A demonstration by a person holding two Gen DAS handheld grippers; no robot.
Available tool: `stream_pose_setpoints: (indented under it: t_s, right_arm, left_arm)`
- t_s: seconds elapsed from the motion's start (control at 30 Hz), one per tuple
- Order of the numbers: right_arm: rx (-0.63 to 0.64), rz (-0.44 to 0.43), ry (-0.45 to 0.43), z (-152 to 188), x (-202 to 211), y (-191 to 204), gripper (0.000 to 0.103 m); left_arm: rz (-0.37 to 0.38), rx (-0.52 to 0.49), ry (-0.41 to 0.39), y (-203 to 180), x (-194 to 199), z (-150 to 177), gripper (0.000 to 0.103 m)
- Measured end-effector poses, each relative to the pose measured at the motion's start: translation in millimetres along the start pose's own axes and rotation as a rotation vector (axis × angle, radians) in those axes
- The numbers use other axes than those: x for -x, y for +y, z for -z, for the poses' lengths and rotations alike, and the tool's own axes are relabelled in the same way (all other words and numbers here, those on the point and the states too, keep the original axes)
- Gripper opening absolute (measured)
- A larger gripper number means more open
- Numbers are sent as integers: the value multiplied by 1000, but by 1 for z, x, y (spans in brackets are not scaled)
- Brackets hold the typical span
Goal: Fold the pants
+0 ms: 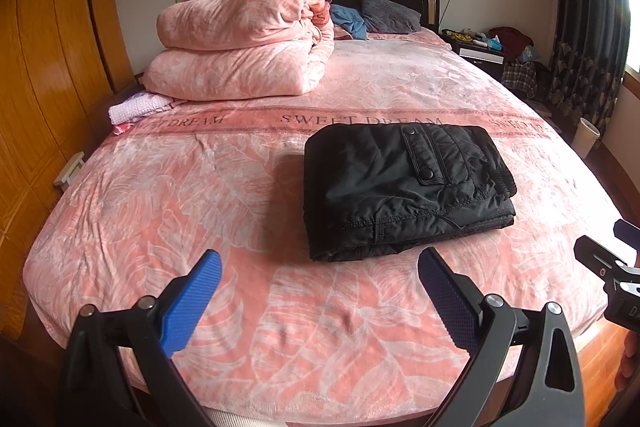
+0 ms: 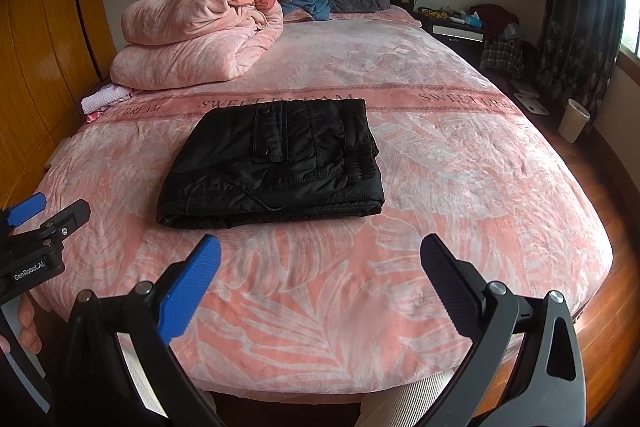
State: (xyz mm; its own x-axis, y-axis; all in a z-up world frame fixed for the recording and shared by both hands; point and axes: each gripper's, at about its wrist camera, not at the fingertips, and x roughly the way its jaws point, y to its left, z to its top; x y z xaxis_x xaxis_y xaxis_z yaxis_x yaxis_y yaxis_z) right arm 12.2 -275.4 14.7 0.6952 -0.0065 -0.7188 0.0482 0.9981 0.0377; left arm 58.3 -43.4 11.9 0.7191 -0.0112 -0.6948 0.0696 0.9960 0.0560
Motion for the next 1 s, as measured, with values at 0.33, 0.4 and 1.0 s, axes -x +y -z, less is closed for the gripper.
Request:
stream_pose_setpoints:
  t_s: [0.33,0.4,1.0]
  right_arm:
    - [-2,-2,0,-1,-1,1,100]
    - [-1,-3,-3,-1,-1,1,100]
    - [-4,-2,9,0,-5,0,100]
  left_arm:
    - [-3,3,8,0,-5,2,99]
    - [-2,5,9,0,-6,2,99]
    - [-6,15,14,4,-10,6,99]
